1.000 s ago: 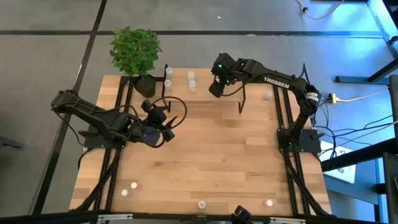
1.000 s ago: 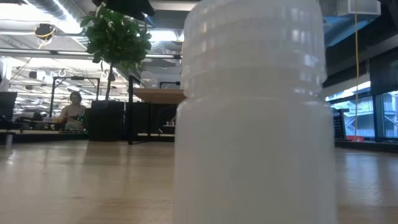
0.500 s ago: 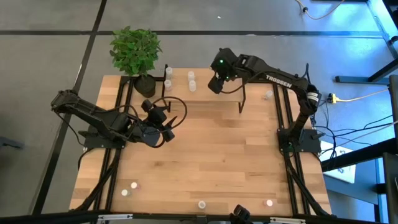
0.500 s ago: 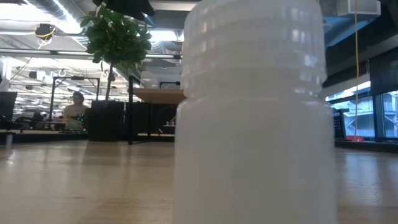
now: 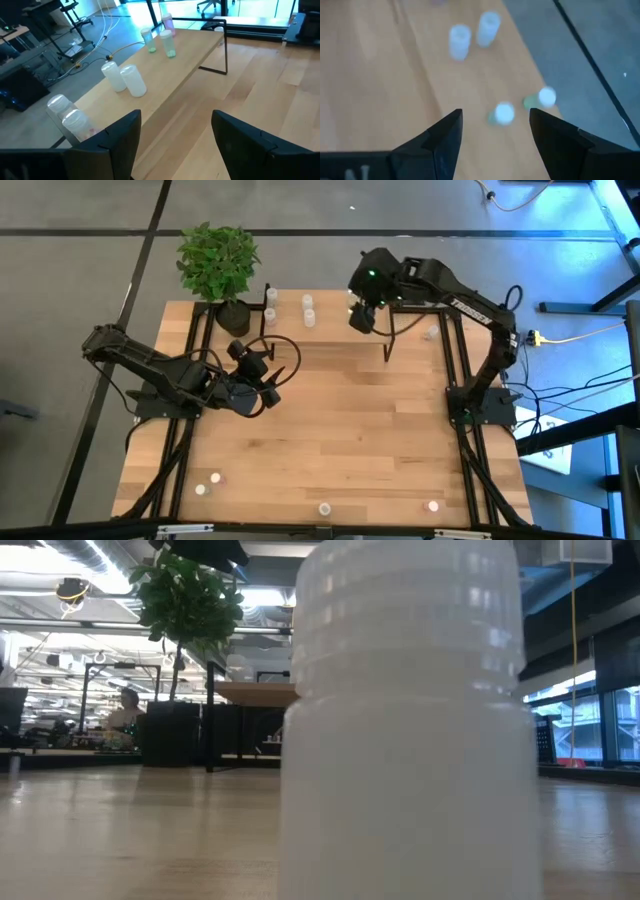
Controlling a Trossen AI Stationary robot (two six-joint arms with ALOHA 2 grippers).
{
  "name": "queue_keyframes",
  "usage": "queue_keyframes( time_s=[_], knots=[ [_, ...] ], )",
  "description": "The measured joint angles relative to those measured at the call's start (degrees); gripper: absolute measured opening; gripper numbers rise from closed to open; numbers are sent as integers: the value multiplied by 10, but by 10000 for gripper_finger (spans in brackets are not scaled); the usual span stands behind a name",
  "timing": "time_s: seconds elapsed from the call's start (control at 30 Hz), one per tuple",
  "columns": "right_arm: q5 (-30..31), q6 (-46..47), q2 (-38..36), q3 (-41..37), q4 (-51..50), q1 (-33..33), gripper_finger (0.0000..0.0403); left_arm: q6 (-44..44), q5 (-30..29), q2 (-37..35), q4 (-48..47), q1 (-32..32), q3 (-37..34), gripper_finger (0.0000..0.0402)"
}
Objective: Pick and place medicine bottles onto shelf by color
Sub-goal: Put the right red pill bottle on the shelf aligned with the other red pill bottle
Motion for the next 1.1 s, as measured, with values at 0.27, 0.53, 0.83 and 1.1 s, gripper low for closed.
queue_keyframes(
  time_s=[0.27,0.53,0.83,1.1],
  knots=[
    [54,36,-52,2,-102,72,233,-2,0,0,-13,0,0,237],
    [55,69,-64,2,-189,210,233,-6,0,0,-15,0,0,237],
    [25,126,-73,0,-210,361,233,24,90,0,-15,0,0,237],
    [48,188,-114,-119,-206,443,233,64,191,0,-14,-2,0,237]
  ],
)
